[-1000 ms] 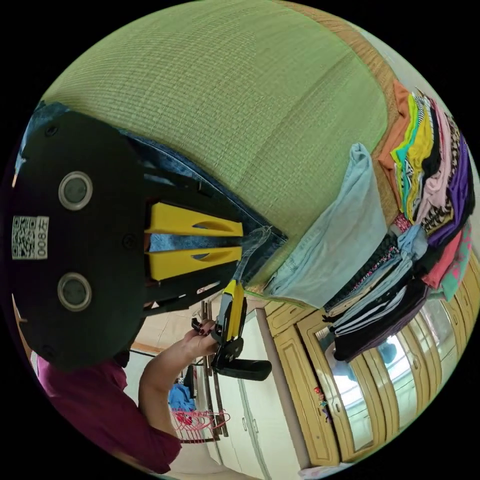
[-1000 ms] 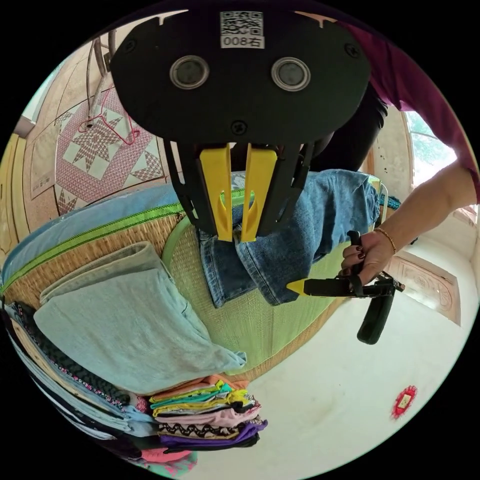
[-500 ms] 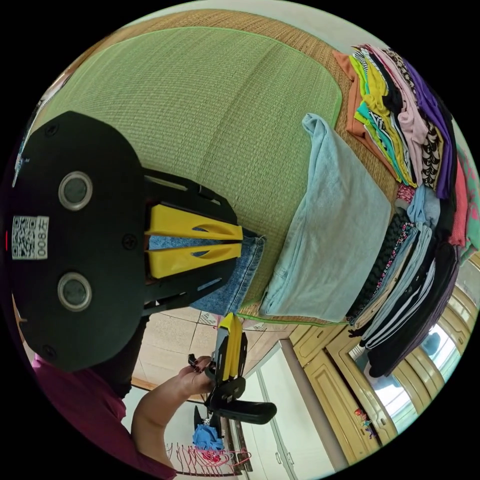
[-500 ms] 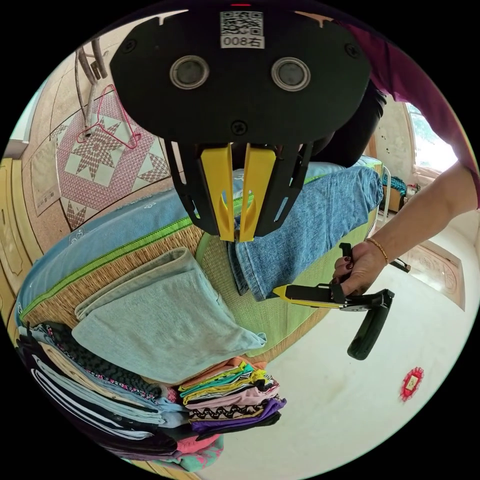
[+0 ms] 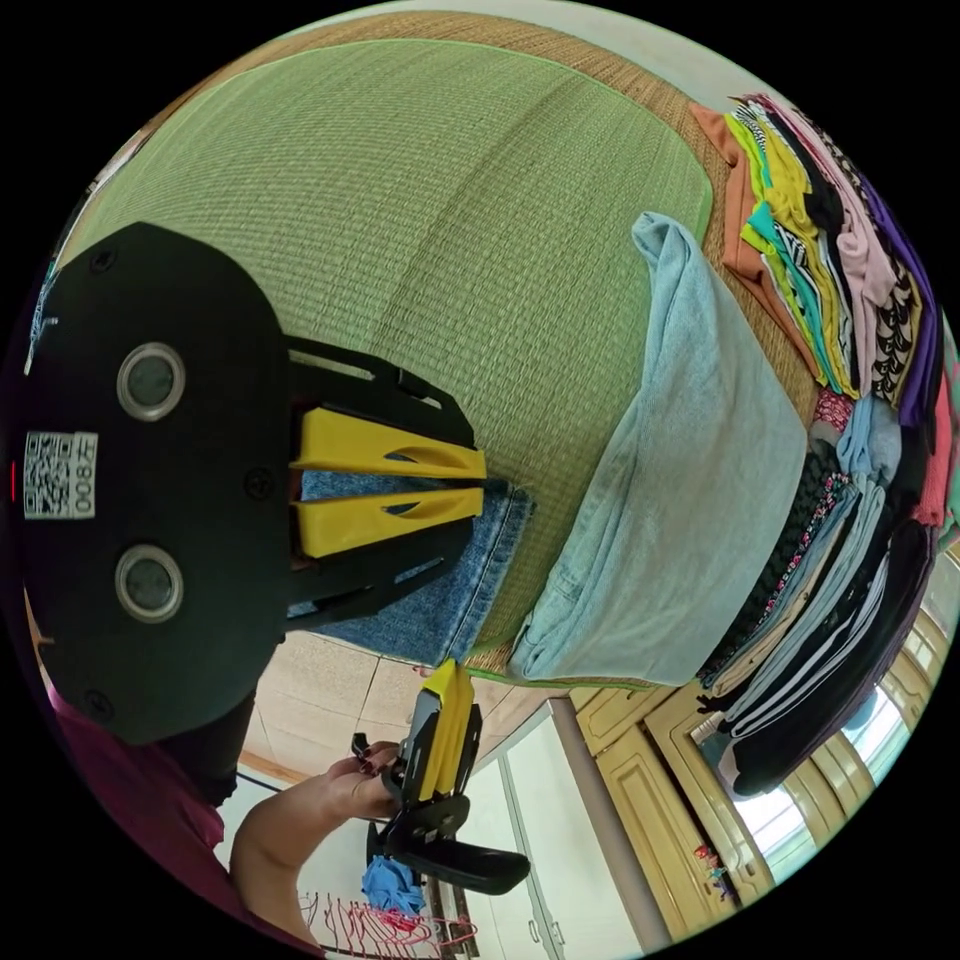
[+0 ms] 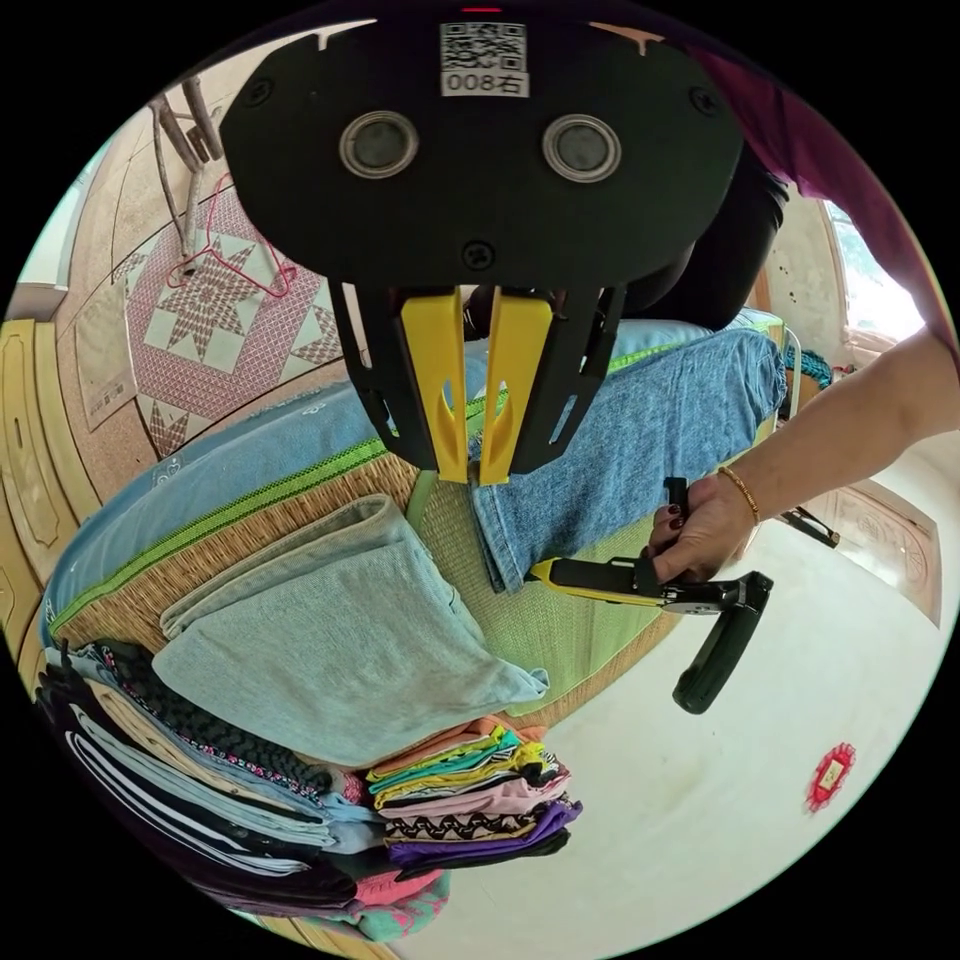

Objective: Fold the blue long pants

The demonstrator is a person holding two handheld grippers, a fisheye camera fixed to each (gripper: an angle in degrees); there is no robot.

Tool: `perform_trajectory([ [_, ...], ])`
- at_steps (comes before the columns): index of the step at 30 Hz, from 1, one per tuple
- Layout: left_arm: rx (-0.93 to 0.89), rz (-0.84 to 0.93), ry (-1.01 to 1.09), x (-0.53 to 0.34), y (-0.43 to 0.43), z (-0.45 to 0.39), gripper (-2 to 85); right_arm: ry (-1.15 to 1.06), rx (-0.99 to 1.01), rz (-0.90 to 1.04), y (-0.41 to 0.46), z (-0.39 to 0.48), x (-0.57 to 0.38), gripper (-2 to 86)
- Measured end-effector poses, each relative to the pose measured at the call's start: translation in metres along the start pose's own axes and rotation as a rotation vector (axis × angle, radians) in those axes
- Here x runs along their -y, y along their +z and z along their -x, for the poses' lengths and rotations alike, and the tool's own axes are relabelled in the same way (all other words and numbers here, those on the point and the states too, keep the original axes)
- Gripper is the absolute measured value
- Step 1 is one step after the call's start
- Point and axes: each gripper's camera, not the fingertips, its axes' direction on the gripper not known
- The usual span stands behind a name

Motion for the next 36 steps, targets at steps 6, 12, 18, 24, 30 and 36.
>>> perform_trajectory([
  [6,-0.018,-0.052,-0.016,0.004,0.0,0.001,1.2,0.052,-0.068,-0.044,-0.038,0.002,0.001,0.3],
  [12,-0.011,-0.029,-0.024,0.004,0.017,0.007,1.1,-0.027,-0.004,-0.052,-0.063,0.027,0.026,0.1],
  [18,-0.08,-0.137,-0.063,-0.023,0.008,0.022,1.3,-0.169,-0.093,0.034,-0.053,0.068,0.061,0.0],
  [24,-0.145,-0.287,-0.115,-0.097,-0.011,0.043,1.8,-0.186,-0.143,0.079,-0.062,0.083,0.079,0.0],
  [30,-0.157,-0.24,-0.135,-0.133,0.01,0.069,4.0,-0.227,-0.082,0.033,-0.09,0.107,0.117,0.0],
  [36,-0.125,-0.203,-0.084,-0.132,0.033,0.075,6.6,-0.183,-0.132,0.011,-0.115,0.117,0.135,0.2],
])
